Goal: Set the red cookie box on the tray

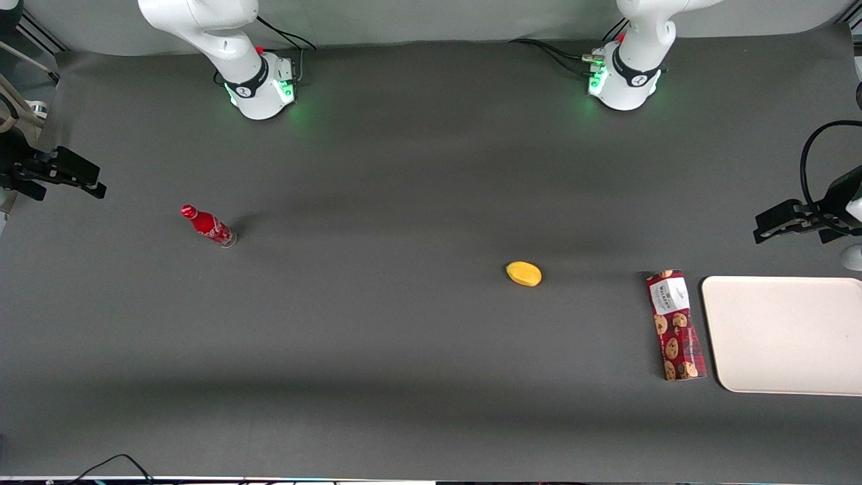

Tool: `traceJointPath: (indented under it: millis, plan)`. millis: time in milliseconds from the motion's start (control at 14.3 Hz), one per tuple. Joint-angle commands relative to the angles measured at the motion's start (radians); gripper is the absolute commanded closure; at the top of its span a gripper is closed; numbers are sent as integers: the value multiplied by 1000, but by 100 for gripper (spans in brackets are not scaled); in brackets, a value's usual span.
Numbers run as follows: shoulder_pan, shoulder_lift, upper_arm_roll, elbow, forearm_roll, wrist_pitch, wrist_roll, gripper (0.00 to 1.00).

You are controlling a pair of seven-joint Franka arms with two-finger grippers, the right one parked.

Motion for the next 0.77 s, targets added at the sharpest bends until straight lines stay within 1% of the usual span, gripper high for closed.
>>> traceJointPath:
  millis: [0, 140, 349, 488, 698]
  plan:
    - [-6, -1, 4, 19, -3, -41, -14, 0]
    - [-6, 19, 4, 14, 0, -10, -5, 0]
    - [-17, 127, 4, -2, 12, 82, -1, 0]
    - [-18, 229, 6, -5, 25, 193, -2, 0]
    - [-20, 338, 12, -54, 38, 361, -17, 0]
